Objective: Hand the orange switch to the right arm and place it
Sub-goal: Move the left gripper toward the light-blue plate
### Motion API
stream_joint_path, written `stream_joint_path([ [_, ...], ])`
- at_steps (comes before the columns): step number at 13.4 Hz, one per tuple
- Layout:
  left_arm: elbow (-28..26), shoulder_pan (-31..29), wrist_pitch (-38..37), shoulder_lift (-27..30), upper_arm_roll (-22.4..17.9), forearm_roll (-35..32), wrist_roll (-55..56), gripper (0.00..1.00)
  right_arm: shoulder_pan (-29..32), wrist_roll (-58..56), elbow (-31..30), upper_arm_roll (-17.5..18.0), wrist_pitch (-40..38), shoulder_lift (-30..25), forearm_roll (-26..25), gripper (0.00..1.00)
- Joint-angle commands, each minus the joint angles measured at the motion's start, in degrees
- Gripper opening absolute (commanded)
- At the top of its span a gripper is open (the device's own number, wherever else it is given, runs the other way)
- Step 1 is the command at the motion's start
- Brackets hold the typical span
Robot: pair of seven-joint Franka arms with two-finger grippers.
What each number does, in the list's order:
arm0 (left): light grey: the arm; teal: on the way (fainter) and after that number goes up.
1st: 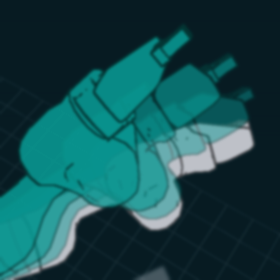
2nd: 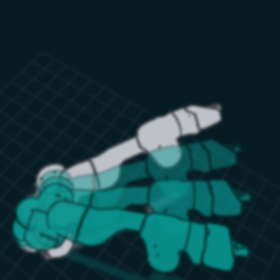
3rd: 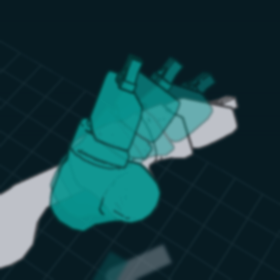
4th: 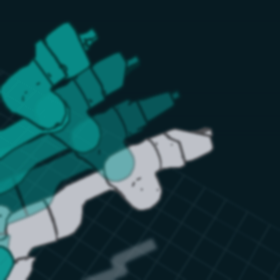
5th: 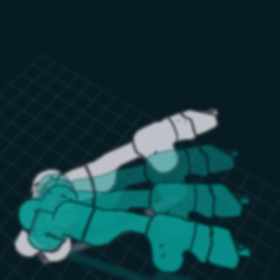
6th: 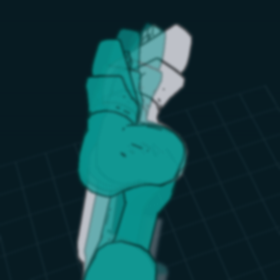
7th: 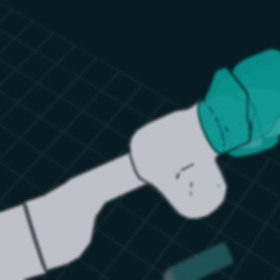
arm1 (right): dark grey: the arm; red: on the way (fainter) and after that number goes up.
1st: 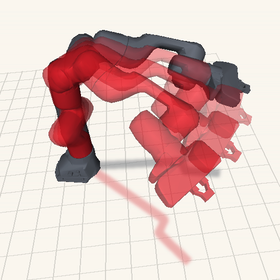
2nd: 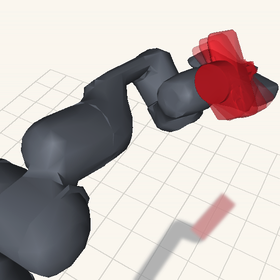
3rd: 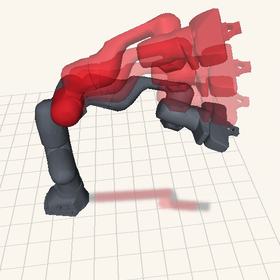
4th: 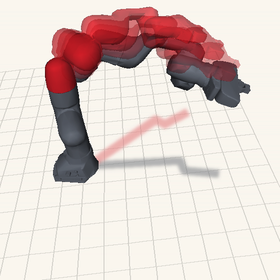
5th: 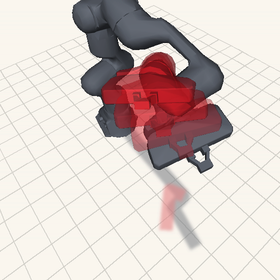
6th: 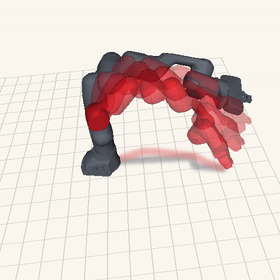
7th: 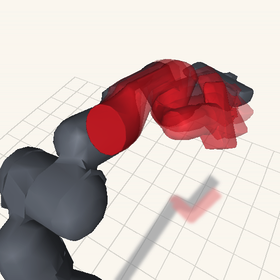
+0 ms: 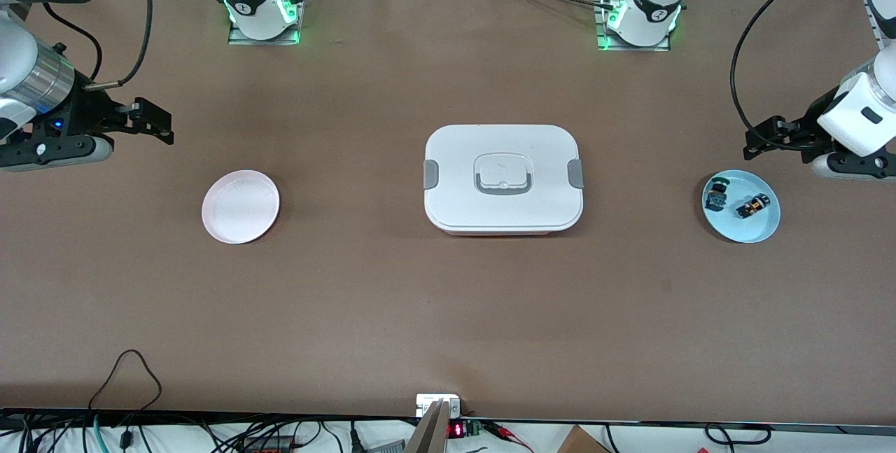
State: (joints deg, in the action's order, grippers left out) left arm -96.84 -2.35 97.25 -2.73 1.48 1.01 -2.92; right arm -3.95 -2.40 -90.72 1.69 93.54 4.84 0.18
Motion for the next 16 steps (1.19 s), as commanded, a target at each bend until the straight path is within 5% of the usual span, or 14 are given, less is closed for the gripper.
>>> stream_joint_path([
  [1,6.12,-0.64,-5.83,-3.33,-0.17,0.66,-0.24,1.00,0.35,-0.14,0.36,0.25,-0.29,-0.09,0.70,1.00],
  [5,11.32,-0.64,-10.15,-7.03,-0.08,0.75,0.11,1.00,0.35,-0.14,0.36,0.25,-0.11,-0.09,0.70,1.00],
  [11,10.45,-3.71,-10.68,-10.02,-0.25,0.40,-1.03,1.00,0.35,-0.14,0.45,0.25,-0.11,-0.09,0.70,1.00],
  [14,5.02,-8.36,-8.76,-10.02,-0.25,0.22,-1.12,1.00,0.35,-0.14,0.45,0.25,-0.11,-0.09,0.70,1.00],
  [16,-2.00,-10.39,0.17,-9.14,-0.17,-4.41,-2.87,1.00,0.35,-0.14,0.45,0.25,-0.11,-0.09,0.70,1.00],
])
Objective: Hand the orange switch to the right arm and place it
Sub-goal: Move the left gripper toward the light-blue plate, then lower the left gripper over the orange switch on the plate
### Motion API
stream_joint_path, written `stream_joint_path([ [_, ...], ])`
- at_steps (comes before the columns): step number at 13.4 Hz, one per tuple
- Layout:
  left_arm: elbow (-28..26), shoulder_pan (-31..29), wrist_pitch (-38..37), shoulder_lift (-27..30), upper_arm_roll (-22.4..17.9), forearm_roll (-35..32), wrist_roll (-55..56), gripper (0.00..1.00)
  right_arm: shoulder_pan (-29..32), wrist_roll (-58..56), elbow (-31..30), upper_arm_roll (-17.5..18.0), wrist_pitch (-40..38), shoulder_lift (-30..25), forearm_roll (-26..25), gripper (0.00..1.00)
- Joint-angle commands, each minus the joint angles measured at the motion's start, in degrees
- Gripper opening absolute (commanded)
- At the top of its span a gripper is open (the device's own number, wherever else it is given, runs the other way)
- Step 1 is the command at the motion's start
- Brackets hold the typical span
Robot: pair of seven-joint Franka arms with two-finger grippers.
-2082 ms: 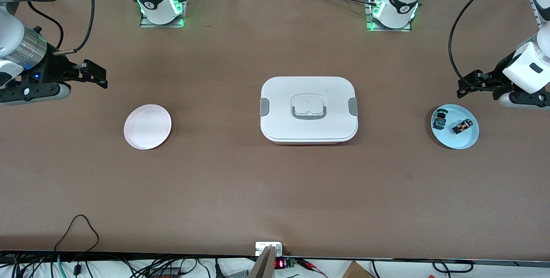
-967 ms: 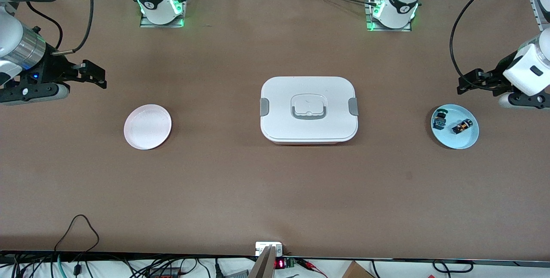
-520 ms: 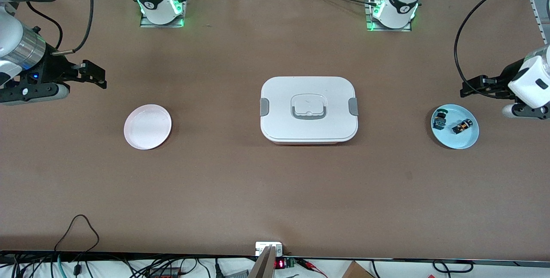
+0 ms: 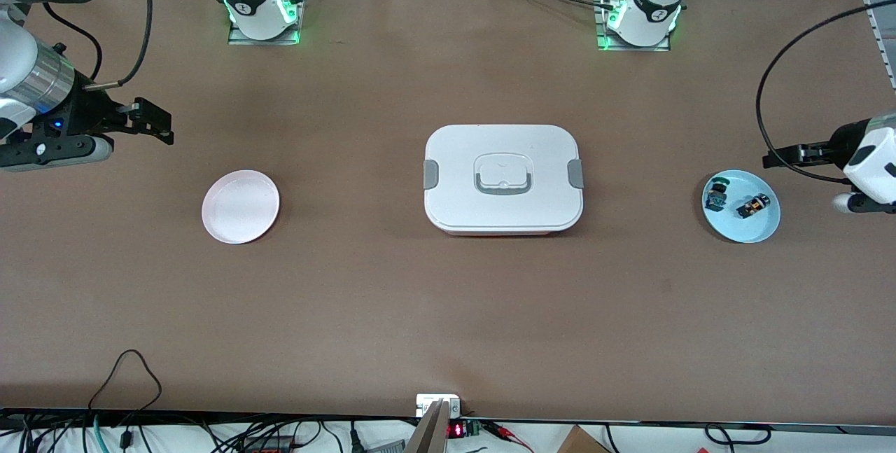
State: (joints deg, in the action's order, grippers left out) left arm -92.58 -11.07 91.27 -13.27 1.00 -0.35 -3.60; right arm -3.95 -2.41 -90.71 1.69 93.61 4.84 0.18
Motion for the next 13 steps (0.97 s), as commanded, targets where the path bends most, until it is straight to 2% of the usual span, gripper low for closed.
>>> stream_joint_path([
  [1,-9.08,-2.19,10.47,1.41,0.32,-4.12,-2.63,1.00,0.35,-0.14,0.45,0.24,-0.18,-0.09,0.70,1.00],
  [5,-19.45,-6.14,28.56,1.32,0.41,-4.31,-2.90,1.00,0.35,-0.14,0.45,0.24,-0.10,-0.09,0.61,1.00],
  [7,-28.23,-7.12,45.49,1.14,0.41,-4.22,-5.43,1.00,0.35,-0.14,0.45,0.24,-0.10,-0.09,0.52,1.00],
  [9,-34.05,-11.05,58.70,-0.78,0.76,-4.22,-7.90,1.00,0.35,-0.14,0.45,0.24,-0.10,-0.09,0.61,1.00],
  [13,-33.72,-13.26,59.81,-7.19,0.94,-3.00,-4.59,1.00,0.35,-0.14,0.45,0.24,-0.10,-0.09,0.61,1.00],
])
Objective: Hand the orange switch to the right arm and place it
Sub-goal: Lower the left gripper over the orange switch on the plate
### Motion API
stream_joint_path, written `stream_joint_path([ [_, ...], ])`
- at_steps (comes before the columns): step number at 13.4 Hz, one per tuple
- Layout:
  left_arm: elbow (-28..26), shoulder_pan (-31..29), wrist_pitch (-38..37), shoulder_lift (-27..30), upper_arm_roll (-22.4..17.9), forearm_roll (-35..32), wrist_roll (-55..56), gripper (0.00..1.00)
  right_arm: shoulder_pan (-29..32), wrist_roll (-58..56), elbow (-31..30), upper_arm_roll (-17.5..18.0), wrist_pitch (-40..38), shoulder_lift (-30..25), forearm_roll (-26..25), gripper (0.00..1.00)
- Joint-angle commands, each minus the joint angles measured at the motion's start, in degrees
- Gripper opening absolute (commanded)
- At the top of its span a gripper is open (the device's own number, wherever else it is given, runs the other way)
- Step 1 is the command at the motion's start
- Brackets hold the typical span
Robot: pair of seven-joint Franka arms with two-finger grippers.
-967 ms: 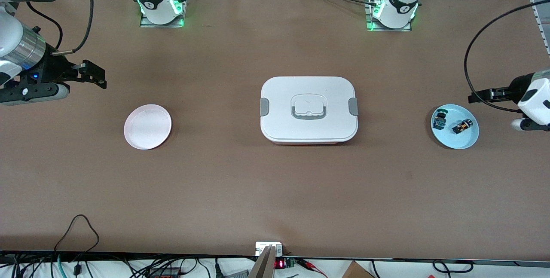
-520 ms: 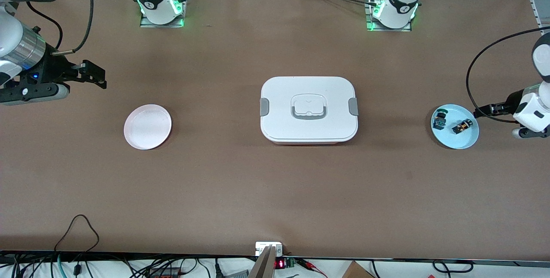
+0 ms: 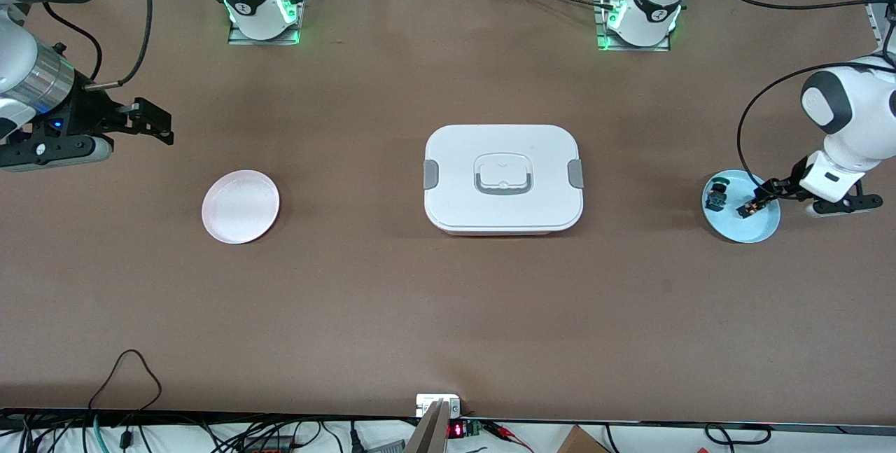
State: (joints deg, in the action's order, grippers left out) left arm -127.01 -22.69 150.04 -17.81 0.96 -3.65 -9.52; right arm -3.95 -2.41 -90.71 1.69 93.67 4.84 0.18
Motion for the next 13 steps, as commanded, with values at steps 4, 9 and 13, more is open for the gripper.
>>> stream_joint_path([
  [4,3.24,-2.97,1.05,-7.21,1.06,5.83,3.45,1.00,0.17,-0.14,0.44,0.24,-0.07,-0.18,0.78,1.00],
  [9,5.72,-2.89,0.87,-8.55,3.52,8.91,3.80,1.00,0.44,-0.14,0.44,0.24,1.07,0.00,0.52,1.00],
  [13,5.72,-2.89,0.78,-8.64,3.79,9.45,3.80,1.00,0.35,-0.14,0.44,0.24,2.56,0.00,0.35,1.00],
])
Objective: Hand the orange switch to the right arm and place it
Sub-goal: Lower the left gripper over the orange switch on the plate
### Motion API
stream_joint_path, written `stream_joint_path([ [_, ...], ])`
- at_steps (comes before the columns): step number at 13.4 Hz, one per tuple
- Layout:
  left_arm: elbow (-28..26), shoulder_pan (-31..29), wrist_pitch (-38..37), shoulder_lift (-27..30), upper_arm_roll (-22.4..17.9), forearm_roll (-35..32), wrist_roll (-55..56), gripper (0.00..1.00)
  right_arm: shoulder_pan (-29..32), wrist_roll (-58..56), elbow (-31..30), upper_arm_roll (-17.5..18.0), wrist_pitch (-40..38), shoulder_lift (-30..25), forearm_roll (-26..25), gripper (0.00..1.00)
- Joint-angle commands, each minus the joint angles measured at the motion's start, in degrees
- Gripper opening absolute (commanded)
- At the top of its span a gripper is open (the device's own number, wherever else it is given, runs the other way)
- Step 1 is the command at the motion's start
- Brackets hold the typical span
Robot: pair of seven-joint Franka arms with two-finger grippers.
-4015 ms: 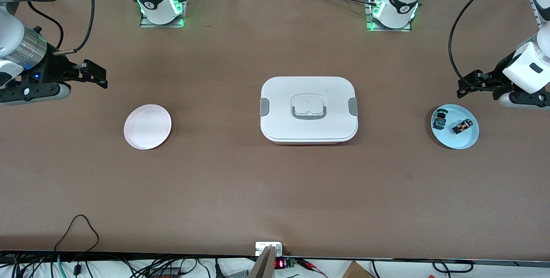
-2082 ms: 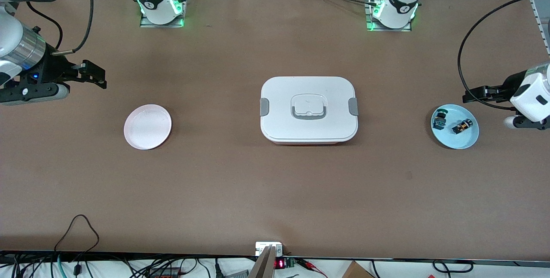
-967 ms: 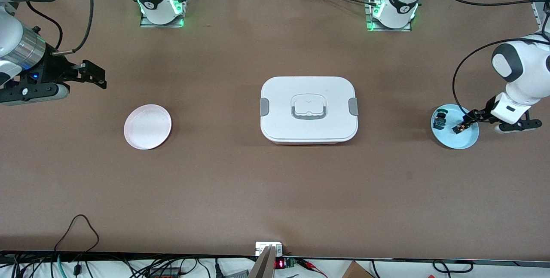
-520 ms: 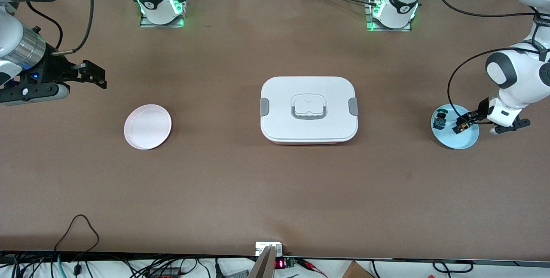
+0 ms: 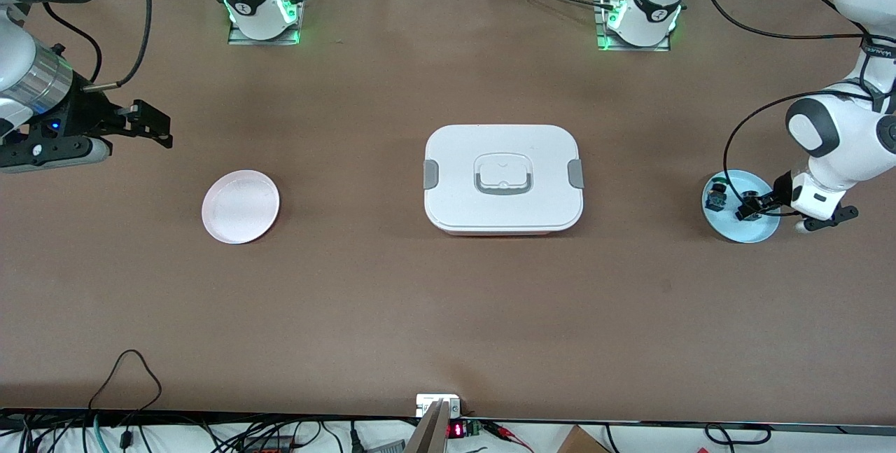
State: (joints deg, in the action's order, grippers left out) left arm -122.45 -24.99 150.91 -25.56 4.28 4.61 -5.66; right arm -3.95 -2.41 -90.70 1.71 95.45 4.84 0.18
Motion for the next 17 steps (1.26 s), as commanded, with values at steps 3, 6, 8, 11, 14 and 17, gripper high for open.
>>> stream_joint_path([
  [3,1.25,-0.76,-0.17,-1.16,0.47,1.19,-0.40,1.00,0.17,-0.14,0.44,0.22,1.92,0.52,0.17,1.00],
  [6,1.17,-0.67,-0.44,-0.46,0.47,1.11,-1.62,1.00,0.00,-0.22,0.44,0.31,3.69,0.44,-0.27,1.00],
  [8,1.25,-0.67,-0.44,-0.37,0.55,1.11,-5.04,1.00,-0.09,-0.14,0.44,0.31,3.77,0.44,-0.27,1.00],
  [11,1.25,-0.76,-0.44,-0.37,0.55,1.11,-6.02,1.00,0.08,-0.14,0.44,0.31,3.95,0.35,-0.36,1.00],
  [14,1.34,-0.93,-0.44,-0.37,0.55,1.11,-12.60,1.00,0.35,-0.14,0.79,0.22,4.56,0.17,-0.09,1.00],
  [17,2.65,-0.85,-0.53,-0.45,0.47,1.02,-22.33,1.00,0.00,0.12,1.76,0.31,6.06,0.79,-0.01,1.00],
])
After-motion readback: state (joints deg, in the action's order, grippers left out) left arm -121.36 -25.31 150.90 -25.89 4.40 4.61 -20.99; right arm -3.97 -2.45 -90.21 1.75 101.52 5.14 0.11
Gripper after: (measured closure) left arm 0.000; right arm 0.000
